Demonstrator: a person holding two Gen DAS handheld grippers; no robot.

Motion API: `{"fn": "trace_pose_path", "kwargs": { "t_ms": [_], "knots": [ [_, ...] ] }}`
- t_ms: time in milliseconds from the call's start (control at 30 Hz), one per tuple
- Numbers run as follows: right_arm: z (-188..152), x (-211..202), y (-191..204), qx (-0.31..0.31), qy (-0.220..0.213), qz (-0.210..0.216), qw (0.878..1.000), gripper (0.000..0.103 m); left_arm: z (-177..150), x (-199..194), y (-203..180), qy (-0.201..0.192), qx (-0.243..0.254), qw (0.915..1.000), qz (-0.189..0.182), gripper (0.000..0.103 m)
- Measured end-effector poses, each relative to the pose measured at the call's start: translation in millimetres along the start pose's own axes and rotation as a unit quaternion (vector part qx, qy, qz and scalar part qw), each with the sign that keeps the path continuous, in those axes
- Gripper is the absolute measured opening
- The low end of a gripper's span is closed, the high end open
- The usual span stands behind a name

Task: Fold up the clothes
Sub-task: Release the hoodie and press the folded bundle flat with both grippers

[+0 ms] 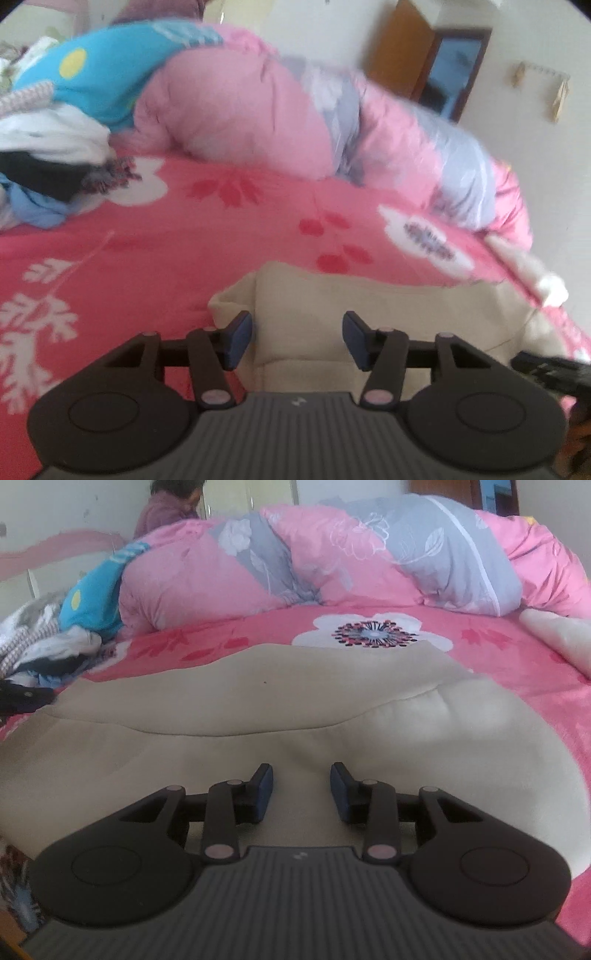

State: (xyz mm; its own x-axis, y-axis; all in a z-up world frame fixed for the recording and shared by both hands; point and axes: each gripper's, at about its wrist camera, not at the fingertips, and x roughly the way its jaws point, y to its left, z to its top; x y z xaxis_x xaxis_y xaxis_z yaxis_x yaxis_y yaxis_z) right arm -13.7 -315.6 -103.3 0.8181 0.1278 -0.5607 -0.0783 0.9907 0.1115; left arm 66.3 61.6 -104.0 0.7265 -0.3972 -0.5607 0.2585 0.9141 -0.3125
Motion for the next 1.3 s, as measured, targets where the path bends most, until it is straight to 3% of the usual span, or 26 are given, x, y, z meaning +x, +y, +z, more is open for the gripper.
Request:
{"fn": "trace_pose_path", "kwargs": {
  "t_ms": [233, 367, 433, 567, 700, 767, 800, 900, 1033, 1200, 1300],
  "knots": [
    [40, -11, 10, -0.043, -0.041, -0.008, 0.998, 0.034, -14, 13, 17, 0.002, -0.036, 0.9989, -0.029, 0.052],
    [16, 30, -10, 0.009, 0.025, 0.002, 1.0, 0.035, -14, 13, 16, -0.002, -0.033, 0.999, -0.029, 0.052],
    [13, 25, -15, 0.013, 0.015, 0.014, 1.0, 0.035, -15, 14, 16, -0.004, -0.033, 0.999, -0.029, 0.052],
    [37, 14, -18, 0.035, 0.04, 0.001, 0.999, 0.035, -16, 15, 12, -0.007, -0.024, 0.9995, -0.021, 0.054],
    [57, -4, -19, 0.009, -0.024, -0.027, 0.999, 0.037, -17, 15, 8, -0.011, -0.014, 0.9997, -0.014, 0.055],
    [53, 11, -25, 0.021, 0.0, -0.038, 0.999, 0.04, -17, 15, 8, -0.011, -0.012, 0.9998, -0.014, 0.055],
    [43, 27, -30, 0.025, 0.034, -0.04, 0.998, 0.043, -17, 15, 8, -0.01, -0.011, 0.9998, -0.014, 0.056],
    [38, 30, -32, 0.027, 0.023, -0.036, 0.999, 0.043, -15, 14, 7, -0.009, -0.009, 0.9998, -0.015, 0.058],
    [62, 18, -39, 0.075, 0.047, -0.017, 0.996, 0.047, -14, 14, 6, -0.007, -0.005, 0.9998, -0.016, 0.06],
    [78, -1, -64, 0.086, 0.013, -0.015, 0.996, 0.047, -6, 13, 1, 0.0, 0.008, 0.9999, -0.007, 0.058],
    [86, 2, -84, 0.085, 0.014, -0.016, 0.996, 0.047, 8, 13, -3, -0.003, 0.013, 0.9999, 0.0, 0.058]
  ]
}}
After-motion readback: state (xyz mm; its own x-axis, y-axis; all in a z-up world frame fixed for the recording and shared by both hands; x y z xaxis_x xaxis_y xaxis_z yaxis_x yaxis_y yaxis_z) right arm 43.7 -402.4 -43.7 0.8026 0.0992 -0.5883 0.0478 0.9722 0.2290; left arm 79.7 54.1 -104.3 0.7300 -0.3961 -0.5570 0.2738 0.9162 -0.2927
